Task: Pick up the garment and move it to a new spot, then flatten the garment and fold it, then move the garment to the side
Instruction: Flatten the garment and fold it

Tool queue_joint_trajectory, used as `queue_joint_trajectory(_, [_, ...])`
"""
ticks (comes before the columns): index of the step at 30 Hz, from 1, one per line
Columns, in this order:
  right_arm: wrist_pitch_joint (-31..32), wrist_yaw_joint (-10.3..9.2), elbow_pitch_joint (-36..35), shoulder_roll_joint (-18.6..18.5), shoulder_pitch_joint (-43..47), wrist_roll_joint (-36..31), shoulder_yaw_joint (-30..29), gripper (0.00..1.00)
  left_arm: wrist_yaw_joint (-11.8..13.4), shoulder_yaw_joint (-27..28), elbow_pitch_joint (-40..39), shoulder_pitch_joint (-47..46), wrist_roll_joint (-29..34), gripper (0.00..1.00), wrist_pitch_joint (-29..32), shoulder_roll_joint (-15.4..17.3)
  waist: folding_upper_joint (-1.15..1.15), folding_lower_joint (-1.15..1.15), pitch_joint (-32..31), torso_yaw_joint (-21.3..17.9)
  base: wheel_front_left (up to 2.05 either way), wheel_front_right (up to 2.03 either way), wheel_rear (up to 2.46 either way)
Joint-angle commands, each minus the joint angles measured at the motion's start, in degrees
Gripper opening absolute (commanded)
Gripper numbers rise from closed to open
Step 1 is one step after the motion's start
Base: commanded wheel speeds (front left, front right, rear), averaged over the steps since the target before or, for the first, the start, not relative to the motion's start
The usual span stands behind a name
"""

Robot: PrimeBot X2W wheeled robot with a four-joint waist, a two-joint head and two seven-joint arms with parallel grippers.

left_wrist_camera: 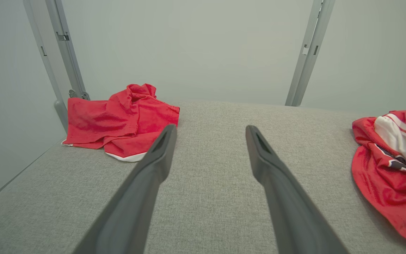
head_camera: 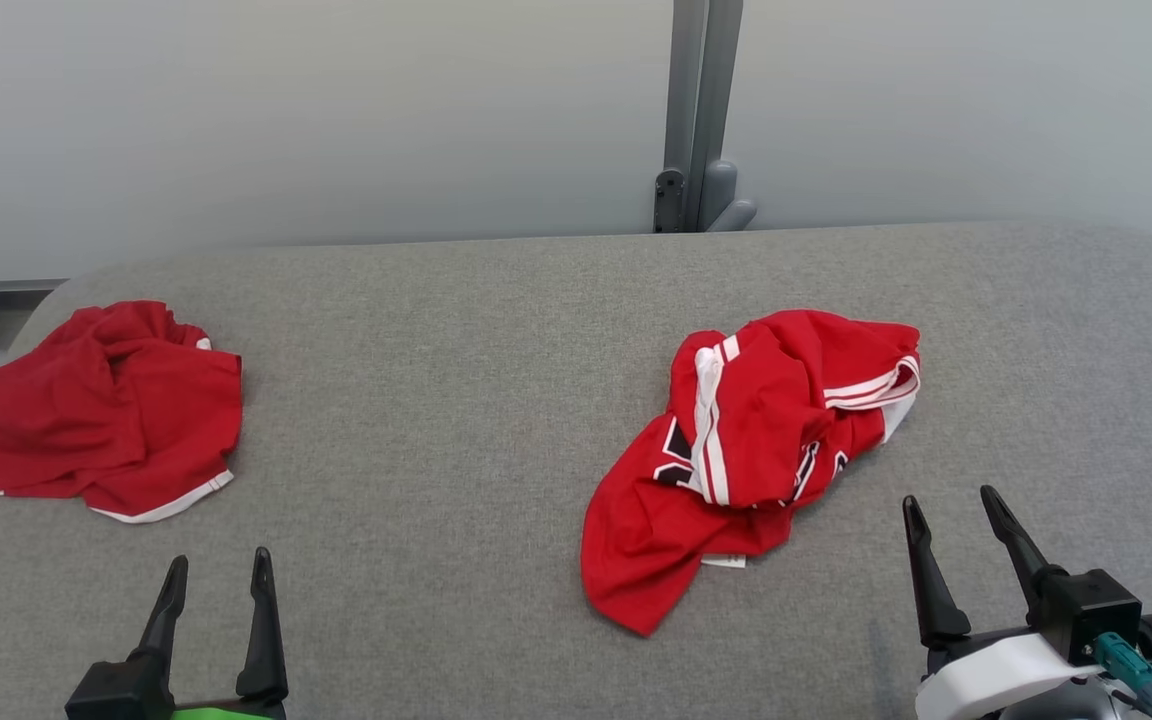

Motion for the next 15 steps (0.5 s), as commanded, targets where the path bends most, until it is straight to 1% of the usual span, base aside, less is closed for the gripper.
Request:
queue_joint_trajectory(1, [0.0, -0.04, 0.1, 0.0, -0.6, 0.3, 0.0, 1.00, -0.3, 0.4, 0.2, -1.0, 0.5, 1.00, 0.0, -0.3, 0.00, 0.00, 0.0, -0.1, 0.00, 0.00, 0.00])
queue_joint_trajectory(15, [0.0, -0.04, 0.1, 0.0, -0.9, 0.5, 0.1, 1.00, -1.1, 1.8, 0.6, -1.3, 1.9, 1.00, 0.0, -0.8, 0.00, 0.00, 0.1, -0.5, 0.00, 0.00, 0.00])
